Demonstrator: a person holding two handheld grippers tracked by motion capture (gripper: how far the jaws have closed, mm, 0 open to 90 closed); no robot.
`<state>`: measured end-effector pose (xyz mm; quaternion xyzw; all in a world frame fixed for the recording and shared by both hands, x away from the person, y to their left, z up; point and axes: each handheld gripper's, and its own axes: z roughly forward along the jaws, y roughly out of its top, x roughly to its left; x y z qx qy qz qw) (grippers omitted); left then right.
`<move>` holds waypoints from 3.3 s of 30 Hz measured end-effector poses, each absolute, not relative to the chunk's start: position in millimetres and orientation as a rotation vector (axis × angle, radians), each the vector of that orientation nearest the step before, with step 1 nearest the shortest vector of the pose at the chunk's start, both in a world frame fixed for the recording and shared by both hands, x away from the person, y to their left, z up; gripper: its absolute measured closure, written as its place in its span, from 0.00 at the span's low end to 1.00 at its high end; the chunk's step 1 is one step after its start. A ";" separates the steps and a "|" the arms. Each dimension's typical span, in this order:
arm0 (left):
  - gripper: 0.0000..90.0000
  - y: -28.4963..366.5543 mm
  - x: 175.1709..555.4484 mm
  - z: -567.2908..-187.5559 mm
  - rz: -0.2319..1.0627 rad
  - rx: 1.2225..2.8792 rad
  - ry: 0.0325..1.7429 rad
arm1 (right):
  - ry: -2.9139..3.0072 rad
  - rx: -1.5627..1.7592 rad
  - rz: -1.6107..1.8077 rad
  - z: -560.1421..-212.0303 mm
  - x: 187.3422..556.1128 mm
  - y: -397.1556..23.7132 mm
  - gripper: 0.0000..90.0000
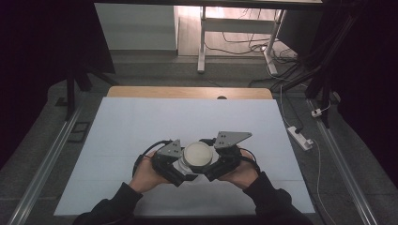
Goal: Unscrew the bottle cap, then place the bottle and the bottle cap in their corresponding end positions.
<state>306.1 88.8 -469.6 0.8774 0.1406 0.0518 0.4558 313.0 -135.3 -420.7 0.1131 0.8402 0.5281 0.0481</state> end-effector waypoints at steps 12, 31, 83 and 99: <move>0.08 94.7 312.0 -470.1 0.170 2.146 0.397 | 2.557 0.375 1.607 -419.3 309.3 -139.4 0.08; 0.08 104.5 326.8 -470.3 0.214 2.105 0.489 | 2.539 0.388 1.602 -419.5 298.0 -143.0 0.08; 0.08 108.1 374.6 -466.1 0.312 2.058 0.577 | 2.552 0.431 1.518 -463.6 285.0 -142.9 0.08; 0.08 100.5 389.3 -467.7 0.317 2.058 0.577 | 2.572 0.423 1.493 -479.5 286.1 -133.4 0.08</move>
